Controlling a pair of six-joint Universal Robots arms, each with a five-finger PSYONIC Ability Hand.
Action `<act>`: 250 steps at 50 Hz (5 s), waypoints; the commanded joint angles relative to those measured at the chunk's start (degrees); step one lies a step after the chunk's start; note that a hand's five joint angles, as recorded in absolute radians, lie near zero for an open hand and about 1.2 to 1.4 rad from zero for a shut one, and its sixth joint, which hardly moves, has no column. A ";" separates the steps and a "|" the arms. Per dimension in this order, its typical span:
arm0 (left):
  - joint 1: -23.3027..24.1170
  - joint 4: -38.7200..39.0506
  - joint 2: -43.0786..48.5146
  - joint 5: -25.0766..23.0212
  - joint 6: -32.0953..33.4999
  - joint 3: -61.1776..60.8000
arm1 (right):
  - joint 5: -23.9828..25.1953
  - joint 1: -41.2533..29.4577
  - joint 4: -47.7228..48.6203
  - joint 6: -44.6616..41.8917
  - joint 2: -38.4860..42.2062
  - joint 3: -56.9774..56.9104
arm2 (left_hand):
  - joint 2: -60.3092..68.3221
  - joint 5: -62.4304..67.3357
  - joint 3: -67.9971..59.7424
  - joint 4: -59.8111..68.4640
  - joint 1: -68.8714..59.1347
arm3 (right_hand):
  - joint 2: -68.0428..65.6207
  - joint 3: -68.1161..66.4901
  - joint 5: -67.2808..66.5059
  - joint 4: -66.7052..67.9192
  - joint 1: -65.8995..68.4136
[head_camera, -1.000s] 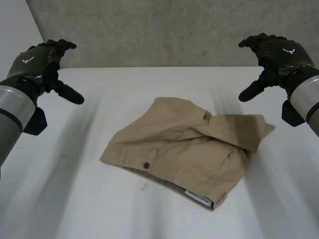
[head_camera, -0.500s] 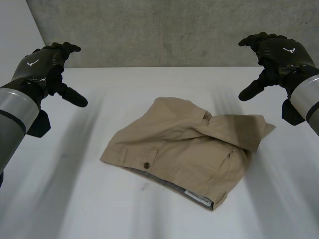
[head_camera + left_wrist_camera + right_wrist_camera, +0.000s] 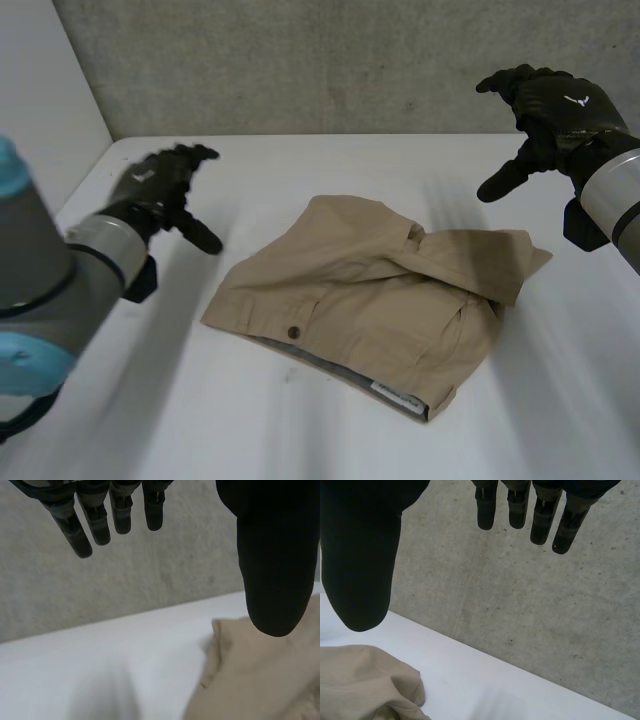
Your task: Fold the shorts.
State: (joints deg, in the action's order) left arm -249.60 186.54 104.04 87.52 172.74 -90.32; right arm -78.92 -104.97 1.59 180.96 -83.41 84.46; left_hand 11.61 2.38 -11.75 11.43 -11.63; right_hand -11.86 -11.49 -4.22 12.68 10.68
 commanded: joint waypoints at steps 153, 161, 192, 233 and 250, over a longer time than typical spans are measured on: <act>7.91 0.49 28.23 6.87 18.07 12.70 | -8.27 -6.57 9.49 -37.53 13.01 14.51 | 27.68 26.92 -27.55 27.87 -27.66 | -68.14 -68.51 -65.78 67.32 69.32; 7.20 0.49 31.05 7.05 18.25 17.28 | -8.36 -6.83 9.40 -37.35 12.66 14.24 | 68.39 67.62 -68.25 68.57 -68.37 | -68.14 -68.51 -65.78 67.32 69.32; 2.63 -3.12 6.75 0.72 16.49 18.05 | -6.78 -7.61 -8.97 -24.71 5.60 -5.44 | 68.39 67.62 -68.25 68.57 -68.37 | -68.14 -68.51 -65.78 67.32 69.32; 3.60 4.62 -1.37 4.06 23.97 -2.22 | 3.51 -13.42 -10.39 -26.54 10.89 12.74 | 8.36 7.59 -8.22 8.54 -8.34 | -17.56 -17.94 -15.20 16.74 18.75; 6.41 -7.50 -12.55 1.25 5.86 -16.64 | 2.19 -13.95 -2.11 -26.01 14.24 13.46 | 20.63 19.86 -20.49 20.81 -20.61 | -68.14 -68.51 -65.78 67.32 69.32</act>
State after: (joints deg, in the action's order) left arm -244.69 186.26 92.07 90.96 184.28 -104.91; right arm -76.07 -119.03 -1.45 154.38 -68.77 99.15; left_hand 25.85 16.20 -26.01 26.13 -26.09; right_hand -59.90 -59.58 -48.41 59.68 49.94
